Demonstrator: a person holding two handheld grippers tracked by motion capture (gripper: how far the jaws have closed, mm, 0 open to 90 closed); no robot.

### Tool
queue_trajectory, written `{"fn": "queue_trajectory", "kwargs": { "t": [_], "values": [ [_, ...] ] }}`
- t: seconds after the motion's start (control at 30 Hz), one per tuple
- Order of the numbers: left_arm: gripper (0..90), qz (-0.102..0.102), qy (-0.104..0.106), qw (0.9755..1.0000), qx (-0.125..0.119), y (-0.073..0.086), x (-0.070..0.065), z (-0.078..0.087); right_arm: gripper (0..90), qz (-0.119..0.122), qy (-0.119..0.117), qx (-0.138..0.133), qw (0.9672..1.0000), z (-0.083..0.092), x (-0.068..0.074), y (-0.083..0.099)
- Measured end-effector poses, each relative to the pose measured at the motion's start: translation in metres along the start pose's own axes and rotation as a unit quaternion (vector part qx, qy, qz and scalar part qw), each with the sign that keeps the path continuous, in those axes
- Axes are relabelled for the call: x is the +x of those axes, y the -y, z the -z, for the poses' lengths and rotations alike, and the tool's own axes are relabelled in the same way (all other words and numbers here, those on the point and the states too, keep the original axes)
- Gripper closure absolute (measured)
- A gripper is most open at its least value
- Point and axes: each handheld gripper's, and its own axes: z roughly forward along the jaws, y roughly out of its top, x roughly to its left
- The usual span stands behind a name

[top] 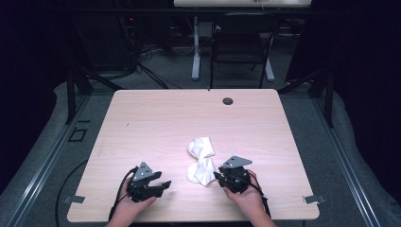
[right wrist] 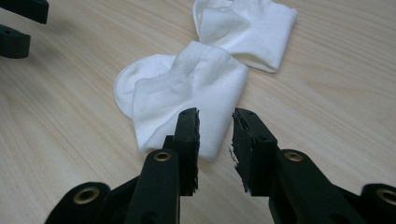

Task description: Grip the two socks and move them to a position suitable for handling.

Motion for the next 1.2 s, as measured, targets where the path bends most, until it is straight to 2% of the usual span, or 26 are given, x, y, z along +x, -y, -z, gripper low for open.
{"fn": "queue_trajectory", "kwargs": {
  "t": [0.03,0.17,0.3,0.37,0.43,0.53,0.7,1.03,1.2],
  "values": [
    [44.9,0.002,-0.005,1.0000,-0.001,0.000,-0.001,-0.001,71.1,0.000,0.002,0.002,1.0000,-0.002,0.000,-0.002],
    [45.2,0.002,-0.001,1.0000,-0.003,0.001,-0.001,-0.001,76.2,0.002,0.009,0.004,1.0000,-0.010,-0.001,-0.008],
    [45.3,0.002,0.000,1.0000,0.000,0.001,0.000,-0.001,84.1,-0.007,0.003,0.004,1.0000,-0.016,-0.003,-0.012],
    [45.2,0.001,-0.001,1.0000,0.000,0.000,0.000,0.000,85.4,-0.017,0.000,-0.002,0.9999,-0.019,-0.003,-0.013],
    [45.3,0.000,-0.001,1.0000,-0.001,0.000,0.000,0.000,86.4,-0.017,-0.005,0.000,0.9999,-0.020,-0.004,-0.013],
    [45.2,0.003,-0.007,1.0000,-0.003,0.000,-0.001,-0.001,86.9,-0.013,-0.007,-0.002,0.9999,-0.022,-0.003,-0.012],
    [45.3,-0.003,-0.002,1.0000,0.001,0.000,-0.002,-0.001,86.8,-0.012,-0.010,-0.001,0.9999,-0.028,0.001,-0.011],
    [45.2,-0.003,-0.002,1.0000,-0.002,0.000,-0.002,-0.002,85.0,-0.018,-0.017,0.022,0.9995,-0.039,0.001,-0.003],
    [45.3,-0.005,-0.002,1.0000,0.000,0.000,-0.002,-0.002,85.5,-0.013,-0.018,0.022,0.9995,-0.040,0.004,-0.001]
  ]
}}
